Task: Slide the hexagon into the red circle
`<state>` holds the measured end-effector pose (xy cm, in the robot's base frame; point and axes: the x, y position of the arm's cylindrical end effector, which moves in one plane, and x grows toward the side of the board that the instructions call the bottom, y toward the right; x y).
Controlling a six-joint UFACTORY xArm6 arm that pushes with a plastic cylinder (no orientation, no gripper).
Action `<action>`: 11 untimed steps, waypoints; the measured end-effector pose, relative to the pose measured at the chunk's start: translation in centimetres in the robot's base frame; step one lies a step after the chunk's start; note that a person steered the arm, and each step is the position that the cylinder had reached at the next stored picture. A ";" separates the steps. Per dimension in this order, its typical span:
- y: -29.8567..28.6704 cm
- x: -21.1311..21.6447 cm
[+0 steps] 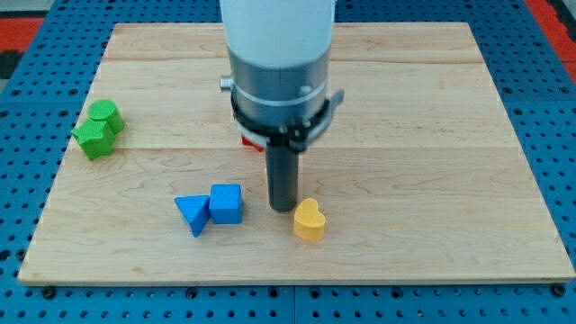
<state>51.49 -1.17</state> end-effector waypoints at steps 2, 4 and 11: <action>6.0 -12.9; 6.6 -1.9; 14.1 -11.2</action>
